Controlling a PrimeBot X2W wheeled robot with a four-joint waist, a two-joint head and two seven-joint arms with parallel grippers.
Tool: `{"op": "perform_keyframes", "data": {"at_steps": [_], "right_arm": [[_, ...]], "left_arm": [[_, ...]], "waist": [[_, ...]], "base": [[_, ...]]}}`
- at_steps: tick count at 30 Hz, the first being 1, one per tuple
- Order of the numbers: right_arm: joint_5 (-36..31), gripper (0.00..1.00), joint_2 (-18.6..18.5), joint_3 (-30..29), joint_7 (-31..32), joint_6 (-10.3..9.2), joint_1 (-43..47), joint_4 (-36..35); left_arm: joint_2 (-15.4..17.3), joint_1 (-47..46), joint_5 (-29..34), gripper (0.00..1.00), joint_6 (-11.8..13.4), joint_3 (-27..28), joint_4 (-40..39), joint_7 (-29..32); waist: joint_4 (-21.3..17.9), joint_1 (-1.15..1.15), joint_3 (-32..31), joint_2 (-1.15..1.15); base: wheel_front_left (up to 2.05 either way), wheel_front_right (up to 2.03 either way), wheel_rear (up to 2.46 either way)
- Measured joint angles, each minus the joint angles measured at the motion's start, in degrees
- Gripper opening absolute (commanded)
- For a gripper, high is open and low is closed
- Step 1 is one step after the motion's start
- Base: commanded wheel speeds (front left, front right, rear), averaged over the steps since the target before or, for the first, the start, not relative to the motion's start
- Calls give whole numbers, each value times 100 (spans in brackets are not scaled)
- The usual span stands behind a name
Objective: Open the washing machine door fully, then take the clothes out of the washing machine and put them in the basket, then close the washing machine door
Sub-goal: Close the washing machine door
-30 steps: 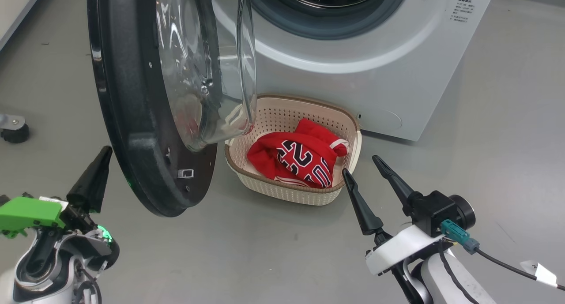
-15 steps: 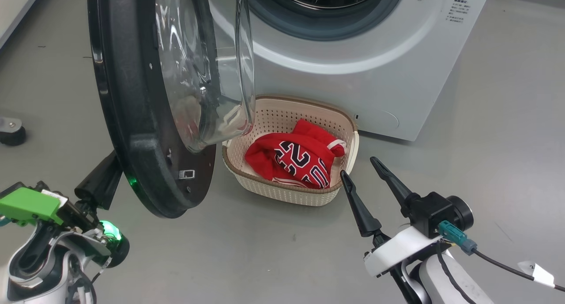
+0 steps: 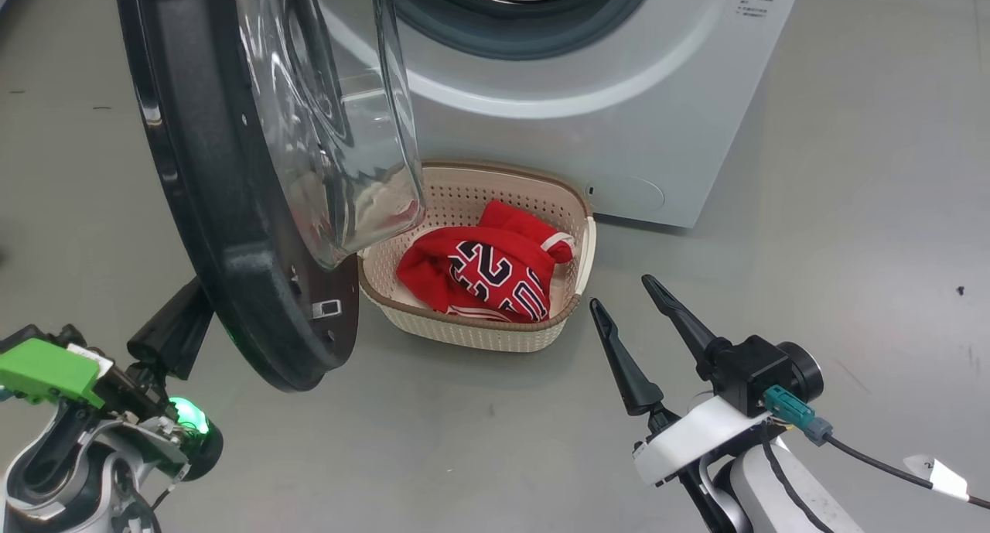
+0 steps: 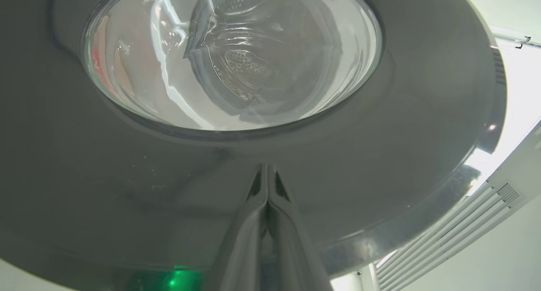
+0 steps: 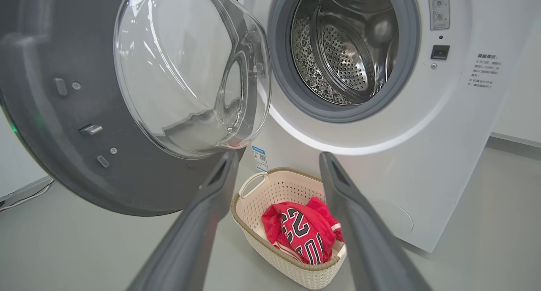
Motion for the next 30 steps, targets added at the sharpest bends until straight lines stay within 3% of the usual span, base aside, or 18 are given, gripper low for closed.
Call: {"op": "perform_keyframes", "data": {"at_steps": [9, 30], "right_arm": [[23, 100, 0, 1, 0, -43, -2, 38], [83, 100, 0, 35, 0, -142, -59, -71]], "left_arm": [[-21, 101, -62, 0, 9, -200, -109, 85], [-42, 182, -307, 0, 51, -234, -332, -177]], "waist": [[-351, 0, 20, 0], [-1608, 0, 166, 0]], "base": [[0, 0, 0], [0, 0, 0]]}}
